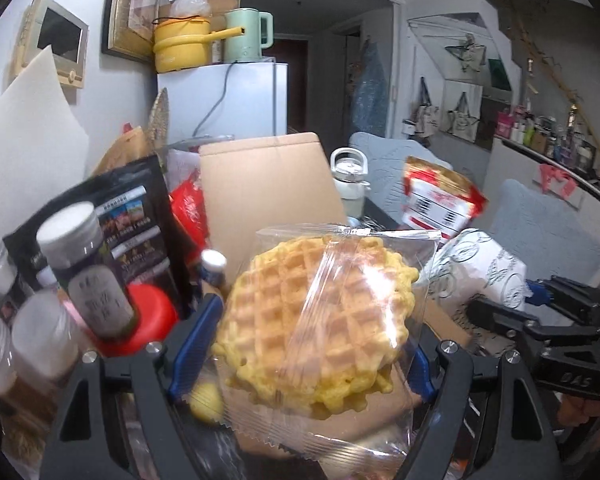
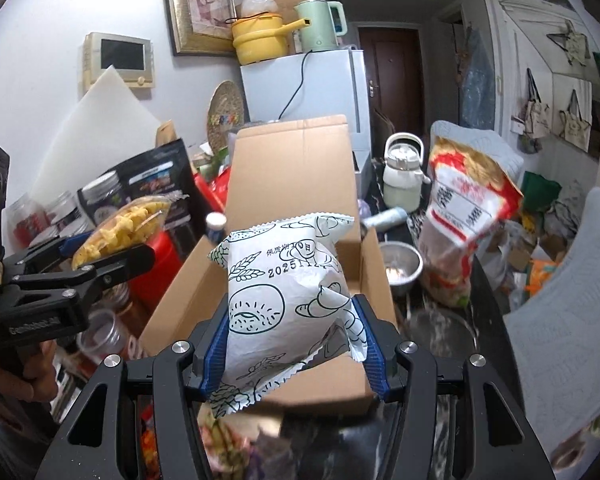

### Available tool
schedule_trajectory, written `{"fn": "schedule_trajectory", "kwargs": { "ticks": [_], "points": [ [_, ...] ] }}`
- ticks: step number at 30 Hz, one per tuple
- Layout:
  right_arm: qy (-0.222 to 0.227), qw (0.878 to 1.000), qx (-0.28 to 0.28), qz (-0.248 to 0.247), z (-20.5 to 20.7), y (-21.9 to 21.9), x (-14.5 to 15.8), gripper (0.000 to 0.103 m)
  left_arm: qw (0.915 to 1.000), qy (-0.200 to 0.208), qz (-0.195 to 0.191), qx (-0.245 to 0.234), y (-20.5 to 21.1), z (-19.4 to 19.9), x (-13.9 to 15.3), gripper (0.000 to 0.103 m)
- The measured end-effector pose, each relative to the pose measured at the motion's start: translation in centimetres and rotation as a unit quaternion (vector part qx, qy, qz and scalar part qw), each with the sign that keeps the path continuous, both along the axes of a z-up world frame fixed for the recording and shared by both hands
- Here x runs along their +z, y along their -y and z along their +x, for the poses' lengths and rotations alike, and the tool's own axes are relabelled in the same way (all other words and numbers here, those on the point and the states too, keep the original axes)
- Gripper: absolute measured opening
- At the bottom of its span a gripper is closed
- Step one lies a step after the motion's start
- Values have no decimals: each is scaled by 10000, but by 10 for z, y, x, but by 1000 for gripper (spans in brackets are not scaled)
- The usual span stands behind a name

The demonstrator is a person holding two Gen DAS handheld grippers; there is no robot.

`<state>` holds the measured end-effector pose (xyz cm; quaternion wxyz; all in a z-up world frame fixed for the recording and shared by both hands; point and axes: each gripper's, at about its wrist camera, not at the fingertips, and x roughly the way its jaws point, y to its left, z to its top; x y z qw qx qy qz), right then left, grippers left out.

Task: Organize snacks
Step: 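Carry the white bag into the box and open the right gripper while the left gripper carries the waffle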

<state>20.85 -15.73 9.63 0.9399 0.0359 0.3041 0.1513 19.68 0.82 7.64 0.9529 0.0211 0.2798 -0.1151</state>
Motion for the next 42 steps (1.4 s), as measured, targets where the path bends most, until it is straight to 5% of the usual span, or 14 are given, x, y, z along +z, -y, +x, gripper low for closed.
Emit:
{"fn": "schedule_trajectory", "kwargs": {
  "ticks": [11,21,34,39,42],
  "points": [
    [-129,9998,36,-175,65,-13,11,56,9987,-271,231,376,-1,63,-7,81],
    [-776,9966,42,-256,128,-15,-26,56,9936,-705,639,602,7,118,-40,81],
    [-1130,9915,15,-646,151,-30,-55,57,9851,-1207,1065,606,19,143,-82,81],
    [-1121,9910,-90,-733,154,-31,-59,63,9815,-1380,1112,720,18,149,-91,82],
    [-1098,9904,-168,-822,152,-30,-58,76,9776,-1607,1145,740,18,152,-97,82]
  ]
}}
